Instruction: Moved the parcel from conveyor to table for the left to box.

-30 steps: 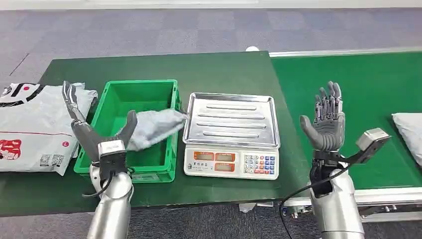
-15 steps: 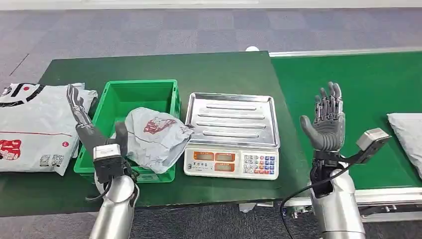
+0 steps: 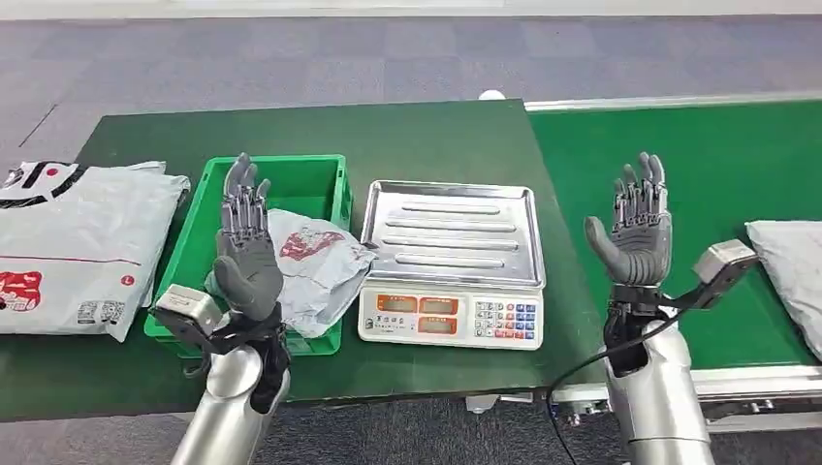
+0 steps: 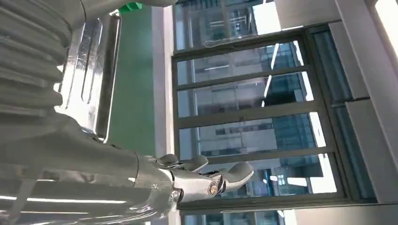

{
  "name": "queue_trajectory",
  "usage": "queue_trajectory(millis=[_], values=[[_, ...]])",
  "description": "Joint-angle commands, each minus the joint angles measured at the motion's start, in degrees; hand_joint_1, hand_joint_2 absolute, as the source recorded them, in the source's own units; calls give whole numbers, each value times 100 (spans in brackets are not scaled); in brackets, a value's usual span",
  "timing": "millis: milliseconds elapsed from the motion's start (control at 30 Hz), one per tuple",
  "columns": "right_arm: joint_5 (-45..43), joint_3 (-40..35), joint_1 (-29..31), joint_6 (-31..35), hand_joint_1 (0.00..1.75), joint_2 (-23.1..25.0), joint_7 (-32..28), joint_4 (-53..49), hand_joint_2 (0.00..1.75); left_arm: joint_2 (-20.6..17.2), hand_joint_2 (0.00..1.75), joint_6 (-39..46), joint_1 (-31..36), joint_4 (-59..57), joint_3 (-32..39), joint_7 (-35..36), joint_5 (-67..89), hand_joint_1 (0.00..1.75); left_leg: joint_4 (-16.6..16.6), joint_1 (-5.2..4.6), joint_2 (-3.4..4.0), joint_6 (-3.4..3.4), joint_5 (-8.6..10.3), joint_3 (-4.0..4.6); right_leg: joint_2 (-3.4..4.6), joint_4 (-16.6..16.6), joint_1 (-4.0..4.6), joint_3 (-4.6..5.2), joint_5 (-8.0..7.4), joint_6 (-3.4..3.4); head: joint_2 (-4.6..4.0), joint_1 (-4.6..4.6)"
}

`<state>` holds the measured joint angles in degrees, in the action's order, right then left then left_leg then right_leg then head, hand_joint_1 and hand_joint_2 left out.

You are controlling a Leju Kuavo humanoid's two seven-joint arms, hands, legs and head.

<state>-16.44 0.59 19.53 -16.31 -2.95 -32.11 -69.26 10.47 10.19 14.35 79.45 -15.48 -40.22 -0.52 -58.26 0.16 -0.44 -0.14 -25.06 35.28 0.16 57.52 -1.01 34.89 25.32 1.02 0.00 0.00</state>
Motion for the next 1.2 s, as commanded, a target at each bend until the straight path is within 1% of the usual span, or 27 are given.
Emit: queue_trajectory(millis=[33, 100, 133, 167, 200, 233, 267, 300, 333, 400, 433, 500, 533, 567, 667, 767, 800, 833, 867, 967, 1000, 1067, 1100, 1133, 1200], values=[[-18, -318, 430, -74, 0, -147, -10, 725, 175, -412, 175, -661, 270, -129, -845, 22, 373, 0, 8, 4, 14, -3, -4, -19, 9, -10, 5, -16, -1, -7, 0, 0], [0, -348, 477, -108, 0, -151, -31, 797, 175, -393, 175, -1372, 291, -229, -974, 22, 117, 0, 2, 2, 4, 0, -1, -6, 2, -4, 3, -7, 0, -3, 0, 0], [31, -353, 487, -106, 0, -138, -40, 819, 175, -354, 175, -1720, 298, -374, -984, 22, 125, 0, 6, 3, 6, 0, -2, -17, 2, -11, 5, -18, 0, -5, 0, 0], [57, -348, 472, -84, 0, -136, -41, 807, 175, -317, 175, -1824, 307, -525, -974, 22, 137, 0, 5, 0, 6, 0, -1, -12, 4, -6, 1, -11, 0, -3, 0, 0], [106, -356, 459, -68, 0, -149, -36, 800, 175, -306, 175, -2041, 342, -688, -971, 22, 116, 0, 10, 2, 9, -1, -3, -24, 4, -14, 3, -24, 0, -6, 0, 0], [174, -377, 466, -47, 0, -168, 8, 825, 175, -302, 175, -2401, 402, -984, -970, 22, 33, 0, 10, 0, 5, 0, -1, -19, 2, -12, 0, -20, -1, -4, 0, 0], [256, -394, 481, 6, 0, -196, 67, 882, 175, -286, 175, -2432, 432, -1106, -900, 22, 70, 0, 23, 2, 8, -1, 1, -37, 2, -28, 4, -39, -4, -8, 0, 0], [701, -448, 501, 455, 0, -265, 87, 945, 175, -267, 175, -2511, 444, -1232, -815, 22, 57, 0, 9, 0, 4, -1, -1, -19, 2, -10, 1, -20, 0, -4, 0, 0], [934, -435, 510, 740, 0, -292, 63, 985, 175, -274, 175, -2535, 434, -1283, -775, 22, 64, 0, 15, 0, 6, -2, 0, -29, 2, -17, 1, -29, -1, -7, 0, 0], [1173, -352, 512, 1026, 0, -375, 26, 1069, 175, -280, 175, -2592, 390, -1290, -724, 22, 78, 0, 8, -2, 4, -1, 0, -16, 1, -8, -1, -16, 0, -4, 0, 0], [1414, -282, 527, 1225, 0, -427, 7, 1145, 175, -236, 175, -2578, 340, -1260, -629, 22, 92, 0, 13, 1, 5, -3, 1, -23, 1, -15, 2, -23, -2, -7, 0, 0], [2003, -229, 616, 1863, 0, -546, 39, 1312, 175, -205, 175, -2641, 393, -1409, -622, 22, 116, 0, 13, 1, 0, -1, 0, -24, -5, -16, 2, -27, 0, -7, 0, 0], [2583, -207, 740, 2553, 0, -616, 163, 1541, 175, -180, 175, -2679, 444, -1545, -612, 22, 125, 0, 8, 1, 2, 0, -1, -18, -3, -12, 2, -21, 0, -5, 0, 0], [3045, -185, 850, 3067, 0, -627, 243, 1753, 175, -166, 175, -2656, 460, -1559, -612, 22, 140, 0, 6, -2, 2, 1, -1, -14, -2, -9, -1, -16, 0, -3, 0, 0], [3407, 49, 1005, 3455, 0, -734, 477, 2357, 175, -146, 175, -2563, 497, -1604, -645, 22, 221, 0, 9, 0, 10, 0, -2, -21, 5, -14, 1, -21, -2, -5, 0, 0], [3847, 221, 1171, 3841, 0, -874, 532, 3077, 175, -168, 175, -2585, 508, -1607, -630, 22, 111, 0, 9, 4, -6, 0, -1, -24, -10, -18, 5, -31, 0, -4, 0, 0], [4224, 200, 1301, 4242, 0, -947, 704, 3400, 175, -172, 175, -2610, 490, -1583, -623, 22, 81, 0, 4, 2, -3, 0, -2, -20, -6, -12, 3, -24, 1, -3, 0, 0], [4386, 174, 1341, 4413, 0, -978, 788, 3507, 175, -172, 175, -2604, 487, -1572, -623, 22, 85, 0, 9, 2, -3, 0, 0, -26, -8, -18, 3, -32, -1, -5, 0, 0], [4807, 127, 1461, 4888, 0, -1074, 1116, 3807, 175, -181, 175, -2534, 471, -1559, -641, 22, 122, 0, 4, 1, -1, 0, -1, -18, -5, -13, 2, -23, -1, -4, 0, 0], [5129, 306, 1591, 5206, 0, -1299, 1730, 4339, 175, -165, 175, -2470, 464, -1591, -646, 22, 167, 0, 2, -2, -3, 0, -1, -13, -5, -8, -2, -17, 0, -3, 0, 0], [5156, 361, 1594, 5216, 0, -1355, 1825, 4430, 175, -158, 175, -2471, 461, -1597, -643, 22, 162, 0, 8, -1, -3, -1, -2, -23, -8, -14, 0, -29, 1, -5, 0, 0], [5154, 459, 1571, 5185, 0, -1423, 1773, 4501, 175, -149, 175, -2466, 464, -1603, -641, 22, 166, 0, 0, -1, -8, 0, -1, -10, -9, -6, -1, -14, 2, -2, 0, 0], [5286, 533, 1585, 5264, 0, -1467, 2141, 4669, 175, -142, 175, -2451, 464, -1603, -641, 22, 193, 0, 5, 1, -14, 0, -1, -21, -17, -15, 3, -29, 3, -5, 0, 0], [5307, 570, 1558, 5240, 0, -1492, 2188, 4692, 175, -145, 175, -2420, 445, -1533, -641, 22, 211, 0, 3, -2, -19, 0, 0, -13, -21, -9, -1, -21, 4, -3, 0, 0], [5542, 701, 1506, 5071, 0, -1616, 2833, 4927, 175, -113, 175, -2502, 406, -1398, -561, 22, 91, 0, 2, 0, -16, 0, -4, -13, -16, -10, 1, -20, 3, -3, 0, 0]])
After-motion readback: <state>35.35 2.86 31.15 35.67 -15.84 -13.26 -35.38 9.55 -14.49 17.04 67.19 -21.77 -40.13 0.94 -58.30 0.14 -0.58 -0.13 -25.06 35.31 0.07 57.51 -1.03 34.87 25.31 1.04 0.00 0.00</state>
